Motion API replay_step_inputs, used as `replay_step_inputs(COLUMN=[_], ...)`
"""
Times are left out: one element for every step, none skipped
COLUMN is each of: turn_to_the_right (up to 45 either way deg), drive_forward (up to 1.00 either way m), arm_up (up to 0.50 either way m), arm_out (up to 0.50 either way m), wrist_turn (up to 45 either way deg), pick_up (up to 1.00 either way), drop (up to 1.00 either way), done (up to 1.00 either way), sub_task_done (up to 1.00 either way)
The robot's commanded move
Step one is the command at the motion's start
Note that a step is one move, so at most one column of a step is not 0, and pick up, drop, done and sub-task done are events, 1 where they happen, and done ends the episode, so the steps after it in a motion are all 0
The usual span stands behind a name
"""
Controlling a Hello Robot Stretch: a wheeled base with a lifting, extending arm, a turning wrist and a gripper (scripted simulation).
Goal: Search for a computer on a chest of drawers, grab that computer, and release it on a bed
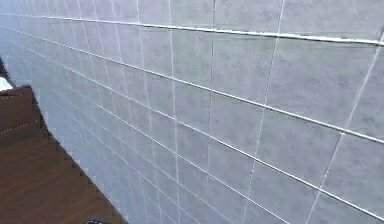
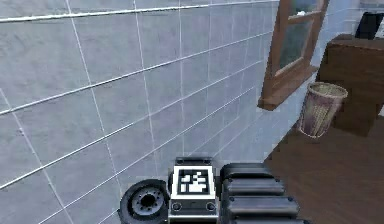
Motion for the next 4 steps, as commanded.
replay_step_inputs(turn_to_the_right=[-45.0,-3.0,0.0,-15.0], drive_forward=[0.00,0.00,0.30,0.00], arm_up=[0.00,0.00,0.00,0.00], arm_out=[0.00,0.00,0.00,0.00], wrist_turn=[0.0,0.0,0.0,0.0], pick_up=[0.00,0.00,0.00,0.00], drop=[0.00,0.00,0.00,0.00], done=[0.00,0.00,0.00,0.00], sub_task_done=[0.00,0.00,0.00,0.00])
